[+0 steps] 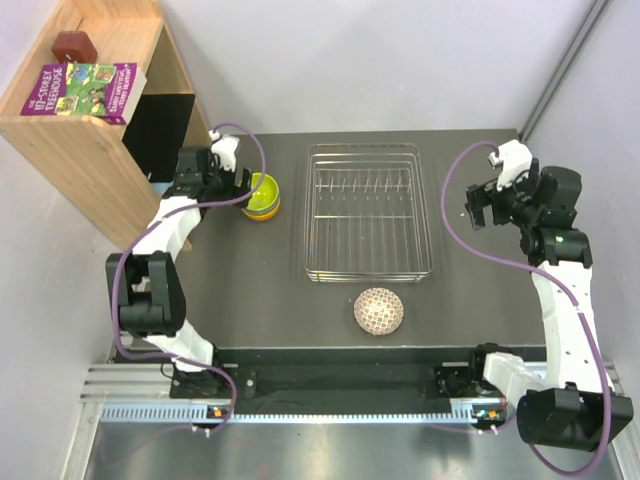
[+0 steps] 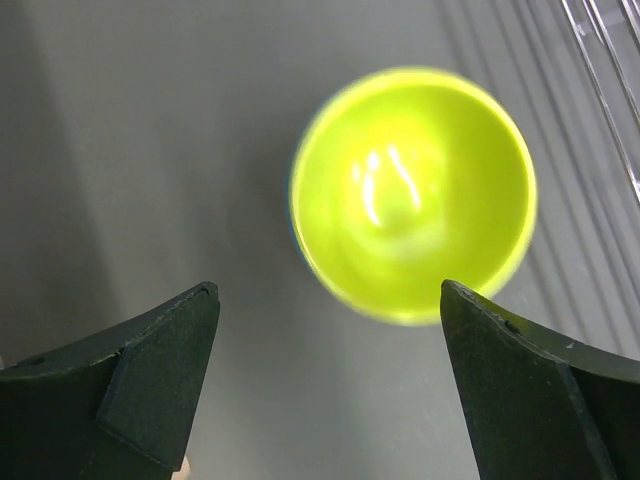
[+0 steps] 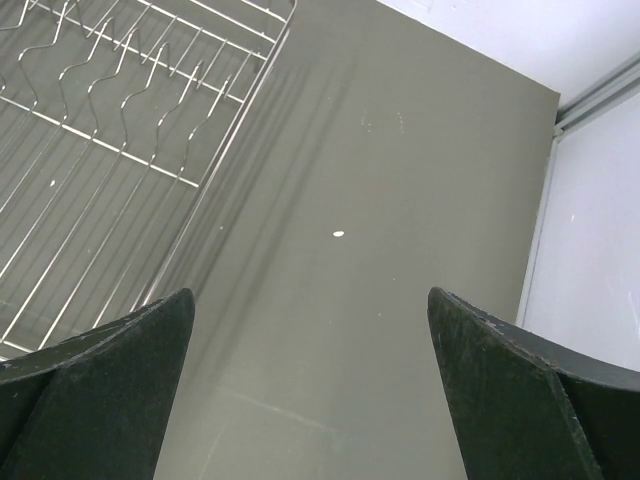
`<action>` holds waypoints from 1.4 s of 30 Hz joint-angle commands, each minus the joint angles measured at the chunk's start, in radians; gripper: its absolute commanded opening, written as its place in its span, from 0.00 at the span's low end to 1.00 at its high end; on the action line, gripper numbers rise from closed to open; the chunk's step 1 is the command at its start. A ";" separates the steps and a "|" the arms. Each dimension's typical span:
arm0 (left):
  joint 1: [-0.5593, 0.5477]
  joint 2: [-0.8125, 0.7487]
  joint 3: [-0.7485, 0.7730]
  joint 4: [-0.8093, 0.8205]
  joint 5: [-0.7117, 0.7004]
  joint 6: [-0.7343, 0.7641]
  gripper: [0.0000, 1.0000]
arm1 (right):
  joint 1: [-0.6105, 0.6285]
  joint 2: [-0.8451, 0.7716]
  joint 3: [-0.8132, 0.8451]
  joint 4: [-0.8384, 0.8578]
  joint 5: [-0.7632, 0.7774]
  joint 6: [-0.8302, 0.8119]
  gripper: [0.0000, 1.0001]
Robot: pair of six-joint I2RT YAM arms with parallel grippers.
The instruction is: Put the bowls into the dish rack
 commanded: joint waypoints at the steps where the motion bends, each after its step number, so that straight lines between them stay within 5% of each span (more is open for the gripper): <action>1: -0.008 0.070 0.107 0.108 -0.077 -0.022 0.94 | -0.010 0.000 0.041 0.014 -0.022 0.018 1.00; 8: -0.013 0.173 0.193 0.112 -0.133 -0.011 0.87 | -0.010 -0.006 0.012 0.039 -0.009 0.021 1.00; 13: -0.054 0.219 0.219 0.106 -0.151 0.006 0.66 | -0.012 -0.013 0.004 0.048 -0.006 0.024 1.00; 36: -0.103 0.266 0.220 0.100 -0.189 0.031 0.43 | -0.012 -0.028 -0.029 0.073 -0.006 0.033 1.00; 42: -0.106 0.268 0.231 0.096 -0.195 0.026 0.26 | -0.012 -0.022 -0.026 0.071 -0.011 0.039 1.00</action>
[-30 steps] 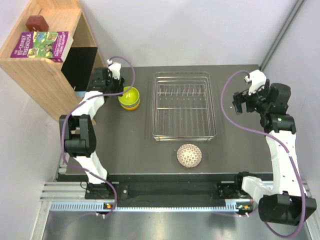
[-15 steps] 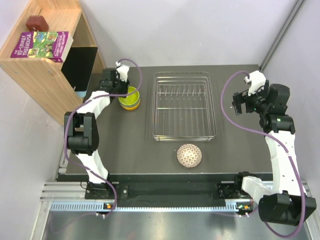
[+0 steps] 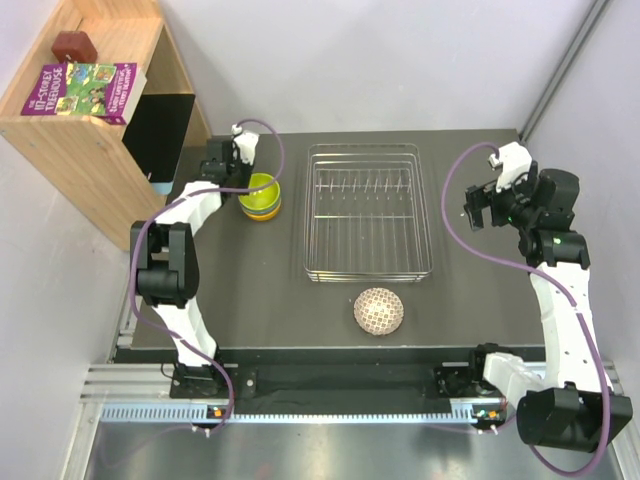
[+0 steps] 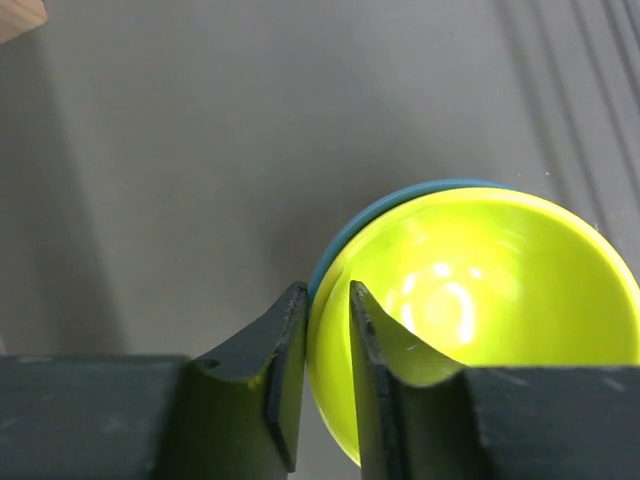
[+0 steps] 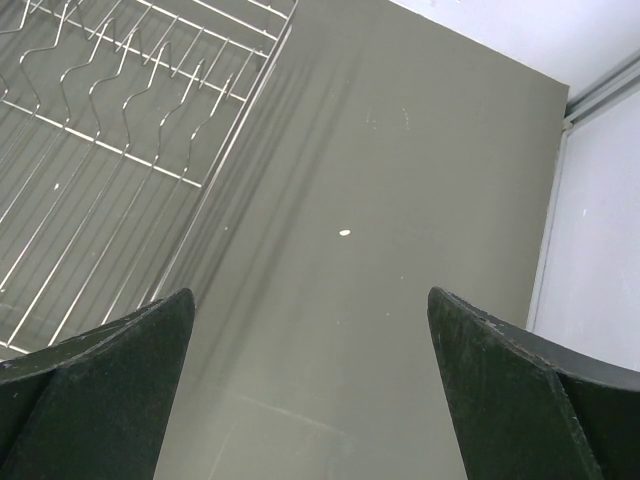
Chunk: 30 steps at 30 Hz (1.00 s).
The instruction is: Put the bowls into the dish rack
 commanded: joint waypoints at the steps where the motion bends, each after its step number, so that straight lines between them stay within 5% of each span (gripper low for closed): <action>1: -0.011 0.006 0.053 0.030 -0.006 -0.002 0.24 | -0.012 -0.015 0.007 0.046 -0.015 0.017 1.00; 4: -0.016 0.007 0.064 0.019 -0.012 -0.005 0.12 | -0.012 -0.007 0.015 0.042 -0.031 0.023 1.00; 5: -0.016 0.009 0.074 0.013 -0.017 -0.002 0.00 | -0.010 -0.004 0.019 0.042 -0.038 0.026 0.99; 17: -0.017 -0.040 0.151 -0.067 -0.020 0.002 0.00 | 0.083 0.200 0.302 -0.111 -0.199 0.068 1.00; 30: -0.019 -0.172 0.246 -0.139 0.231 -0.069 0.00 | 0.280 0.430 0.559 0.007 -0.537 0.374 1.00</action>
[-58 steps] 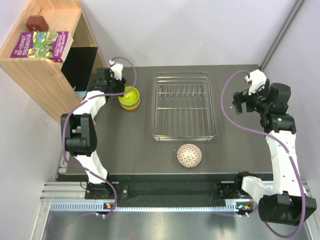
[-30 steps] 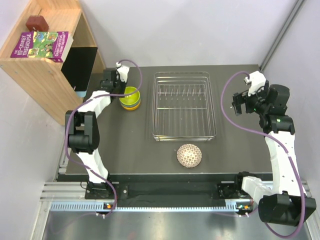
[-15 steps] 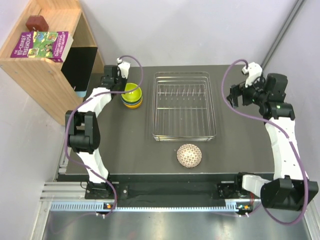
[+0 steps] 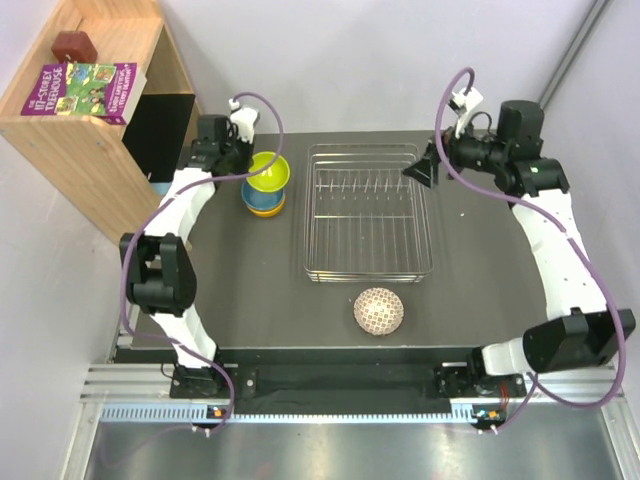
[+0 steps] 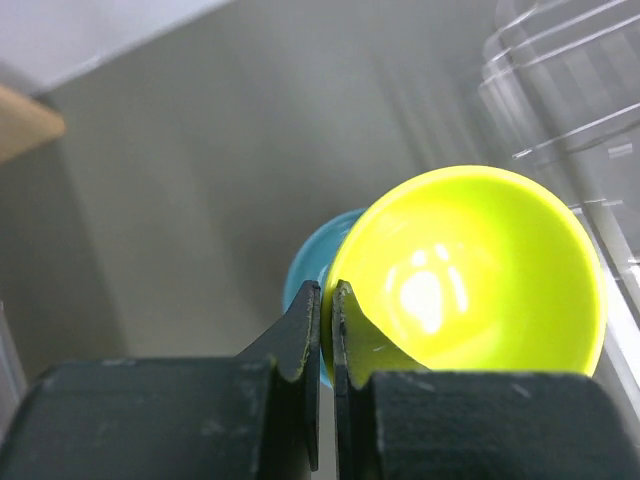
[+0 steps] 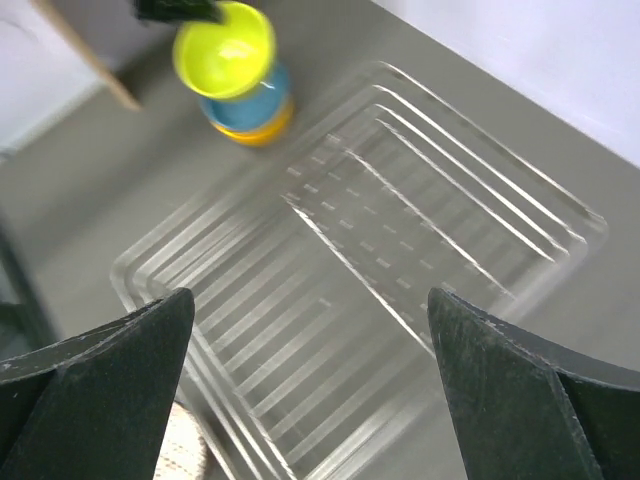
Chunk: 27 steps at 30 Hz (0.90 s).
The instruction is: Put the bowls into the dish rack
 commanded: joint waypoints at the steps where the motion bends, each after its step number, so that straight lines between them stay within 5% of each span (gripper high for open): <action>1: -0.003 -0.127 0.065 0.050 0.144 -0.060 0.00 | 0.044 0.061 0.069 0.135 -0.162 0.215 1.00; 11: -0.186 -0.202 -0.009 0.146 0.245 -0.098 0.00 | 0.073 0.261 -0.080 0.845 -0.400 0.922 1.00; 20: -0.304 -0.154 0.095 0.103 0.267 -0.157 0.00 | 0.122 0.430 -0.137 1.380 -0.503 1.316 1.00; 27: -0.326 -0.127 0.155 0.067 0.251 -0.150 0.00 | 0.147 0.497 -0.148 1.467 -0.543 1.392 1.00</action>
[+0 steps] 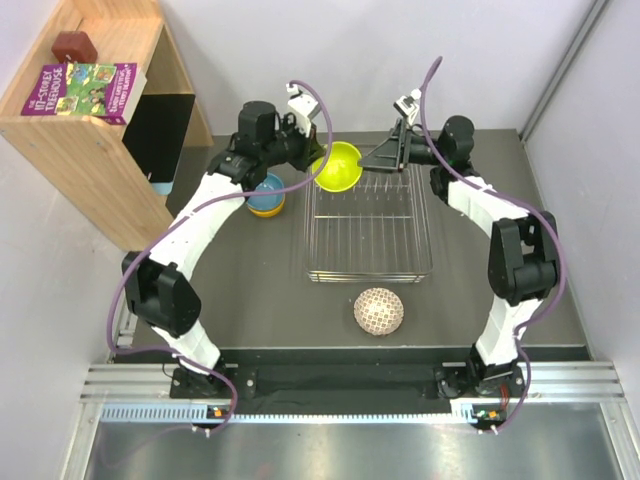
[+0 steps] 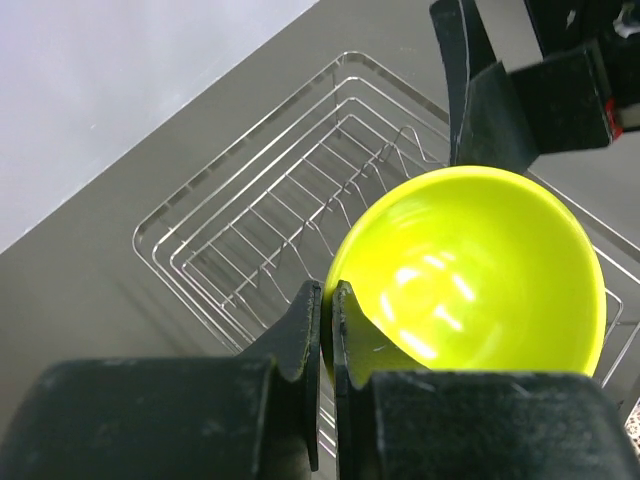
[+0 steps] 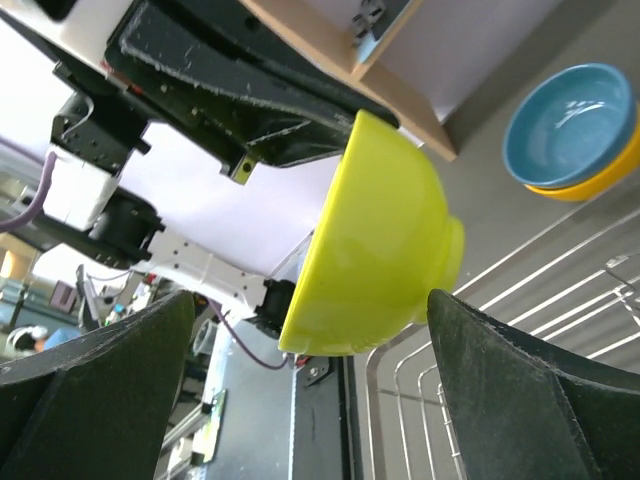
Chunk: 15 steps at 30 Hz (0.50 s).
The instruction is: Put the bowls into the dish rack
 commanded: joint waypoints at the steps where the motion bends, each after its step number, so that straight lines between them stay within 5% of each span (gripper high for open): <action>1: -0.018 0.006 0.069 0.029 0.004 -0.013 0.00 | 0.028 0.018 0.004 0.176 -0.047 0.088 0.99; 9: -0.041 0.016 0.107 0.006 -0.008 -0.016 0.00 | 0.054 0.042 -0.003 0.160 -0.052 0.073 1.00; 15: -0.059 -0.004 0.106 -0.014 -0.012 -0.005 0.00 | 0.054 0.053 0.021 -0.020 -0.037 -0.065 1.00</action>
